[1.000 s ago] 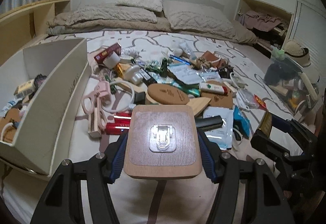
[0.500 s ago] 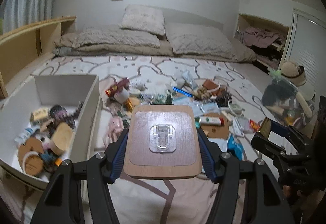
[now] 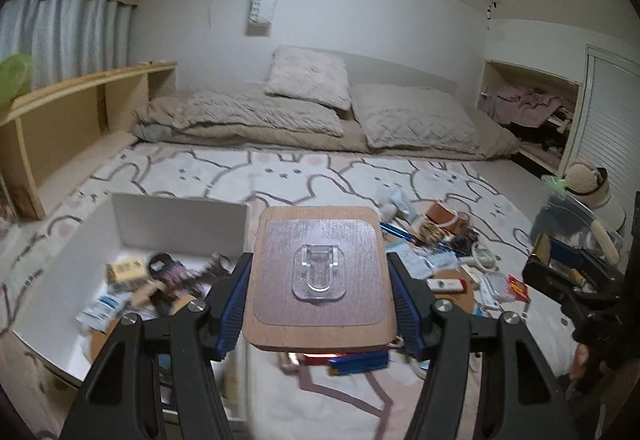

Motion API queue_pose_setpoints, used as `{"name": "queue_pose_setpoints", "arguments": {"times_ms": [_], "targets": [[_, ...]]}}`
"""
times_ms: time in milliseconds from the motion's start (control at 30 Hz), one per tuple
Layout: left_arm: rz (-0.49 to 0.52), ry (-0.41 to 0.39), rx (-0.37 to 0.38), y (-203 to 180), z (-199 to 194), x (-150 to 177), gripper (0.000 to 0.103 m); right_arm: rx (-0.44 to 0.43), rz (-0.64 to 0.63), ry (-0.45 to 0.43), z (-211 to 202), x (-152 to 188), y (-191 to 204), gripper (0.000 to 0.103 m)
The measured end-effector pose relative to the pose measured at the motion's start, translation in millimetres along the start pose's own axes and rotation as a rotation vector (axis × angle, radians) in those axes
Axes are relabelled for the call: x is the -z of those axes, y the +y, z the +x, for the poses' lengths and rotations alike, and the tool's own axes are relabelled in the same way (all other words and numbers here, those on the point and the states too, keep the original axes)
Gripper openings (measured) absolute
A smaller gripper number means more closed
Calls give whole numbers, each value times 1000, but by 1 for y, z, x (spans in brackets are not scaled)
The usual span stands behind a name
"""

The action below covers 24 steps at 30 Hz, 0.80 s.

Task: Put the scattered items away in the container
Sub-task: 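Lift the wooden pad with the left gripper while the right gripper carries the tube to the box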

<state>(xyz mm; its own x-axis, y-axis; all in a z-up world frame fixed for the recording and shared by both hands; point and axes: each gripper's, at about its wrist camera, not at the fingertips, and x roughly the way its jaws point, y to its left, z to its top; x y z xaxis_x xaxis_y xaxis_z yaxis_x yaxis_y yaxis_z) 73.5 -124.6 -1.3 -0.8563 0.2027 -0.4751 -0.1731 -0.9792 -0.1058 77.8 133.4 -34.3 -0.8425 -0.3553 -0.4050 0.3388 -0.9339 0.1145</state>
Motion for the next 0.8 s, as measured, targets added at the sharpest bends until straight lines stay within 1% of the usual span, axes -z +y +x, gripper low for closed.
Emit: {"name": "queue_pose_setpoints", "arguments": {"times_ms": [200,467,633,800], "targets": [[-1,-40,-53,31,-12,-15,63,-53,-3,-7,11,-17,20,82],[-9,-46,-104,63,-15,-16,63,-134,-3,-18,31,-37,49,82],[-30,-58,-127,82,-17,-16,63,-198,17,4,46,-47,64,82],[-67,-67,-153,105,-21,-15,63,-241,-21,38,63,-54,82,82]]}}
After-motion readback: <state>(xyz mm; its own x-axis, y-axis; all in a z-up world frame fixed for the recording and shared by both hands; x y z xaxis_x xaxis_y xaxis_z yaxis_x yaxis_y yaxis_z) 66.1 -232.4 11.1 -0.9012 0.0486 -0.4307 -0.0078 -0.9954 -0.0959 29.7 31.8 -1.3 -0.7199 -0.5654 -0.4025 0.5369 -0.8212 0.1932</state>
